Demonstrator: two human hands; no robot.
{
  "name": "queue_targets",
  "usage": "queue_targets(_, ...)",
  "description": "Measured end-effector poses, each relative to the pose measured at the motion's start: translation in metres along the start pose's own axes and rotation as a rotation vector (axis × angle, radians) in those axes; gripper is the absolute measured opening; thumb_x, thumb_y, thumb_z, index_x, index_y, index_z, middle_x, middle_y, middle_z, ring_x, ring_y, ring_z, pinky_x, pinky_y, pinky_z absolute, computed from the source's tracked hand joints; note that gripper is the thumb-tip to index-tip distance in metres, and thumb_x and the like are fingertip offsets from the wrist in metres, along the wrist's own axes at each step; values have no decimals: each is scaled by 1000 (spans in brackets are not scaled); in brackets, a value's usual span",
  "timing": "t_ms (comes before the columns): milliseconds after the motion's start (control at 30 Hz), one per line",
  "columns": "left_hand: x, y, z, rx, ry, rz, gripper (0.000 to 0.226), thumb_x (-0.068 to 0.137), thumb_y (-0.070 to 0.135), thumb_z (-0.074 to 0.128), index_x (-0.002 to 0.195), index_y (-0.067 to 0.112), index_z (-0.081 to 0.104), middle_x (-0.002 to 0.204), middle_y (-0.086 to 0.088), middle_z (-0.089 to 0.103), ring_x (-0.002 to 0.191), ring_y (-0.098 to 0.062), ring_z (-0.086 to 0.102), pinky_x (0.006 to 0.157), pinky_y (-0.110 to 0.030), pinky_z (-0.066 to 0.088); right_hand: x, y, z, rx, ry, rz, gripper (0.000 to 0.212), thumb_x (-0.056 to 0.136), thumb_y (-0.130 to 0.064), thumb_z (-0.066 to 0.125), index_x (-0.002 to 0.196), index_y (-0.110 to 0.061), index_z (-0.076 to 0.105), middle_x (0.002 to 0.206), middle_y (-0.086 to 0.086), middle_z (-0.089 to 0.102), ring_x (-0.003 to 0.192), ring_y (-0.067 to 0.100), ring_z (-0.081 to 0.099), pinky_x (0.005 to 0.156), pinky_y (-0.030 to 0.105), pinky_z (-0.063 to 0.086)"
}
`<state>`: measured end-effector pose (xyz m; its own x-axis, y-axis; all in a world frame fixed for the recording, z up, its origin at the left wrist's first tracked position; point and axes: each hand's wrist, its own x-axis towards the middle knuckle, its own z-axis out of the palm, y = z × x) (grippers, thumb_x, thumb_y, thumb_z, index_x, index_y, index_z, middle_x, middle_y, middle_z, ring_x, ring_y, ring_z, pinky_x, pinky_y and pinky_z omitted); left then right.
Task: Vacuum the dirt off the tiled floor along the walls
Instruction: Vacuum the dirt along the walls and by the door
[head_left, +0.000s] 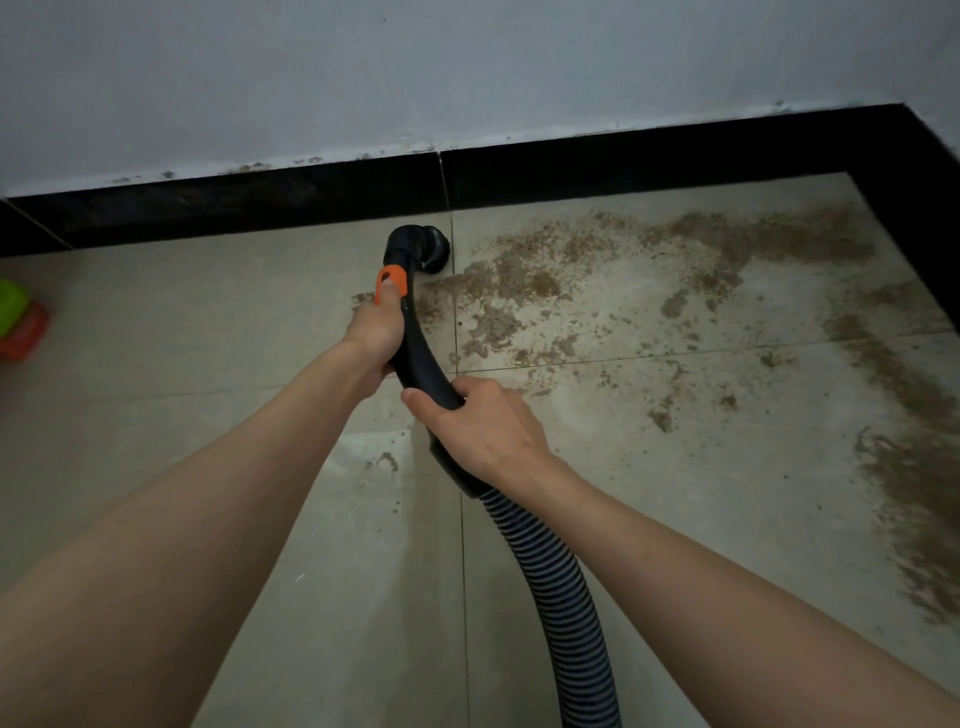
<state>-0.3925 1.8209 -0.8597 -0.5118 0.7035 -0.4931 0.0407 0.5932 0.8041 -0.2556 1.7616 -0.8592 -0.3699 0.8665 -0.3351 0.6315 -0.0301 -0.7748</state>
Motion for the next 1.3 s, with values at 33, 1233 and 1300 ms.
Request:
queue_targets(33, 0, -1, -6, -4, 18, 3, 56, 100, 49, 27, 125, 3, 47, 101, -9, 54, 90, -23, 54, 74, -33, 45, 0, -4, 3, 1, -8, -8, 41, 87, -65, 51, 69, -29, 48, 70, -4, 61, 68, 20, 63, 57, 30, 44)
queue_targets(1233, -37, -14, -18, 39, -43, -56, 59, 101, 49, 24, 132, 3, 43, 119, -15, 54, 105, -29, 54, 85, -39, 48, -33, 0, 10, 42, -48, 31, 41, 86, -65, 53, 73, -25, 55, 74, -1, 66, 72, 21, 67, 68, 36, 54)
queue_targets(1300, -37, -13, -10, 64, -47, -55, 61, 100, 51, 24, 132, 2, 43, 123, -17, 55, 110, -31, 55, 93, -42, 48, -34, 5, 6, 60, -36, 35, 40, 86, -63, 54, 72, -26, 54, 75, 0, 67, 73, 21, 67, 70, 38, 56)
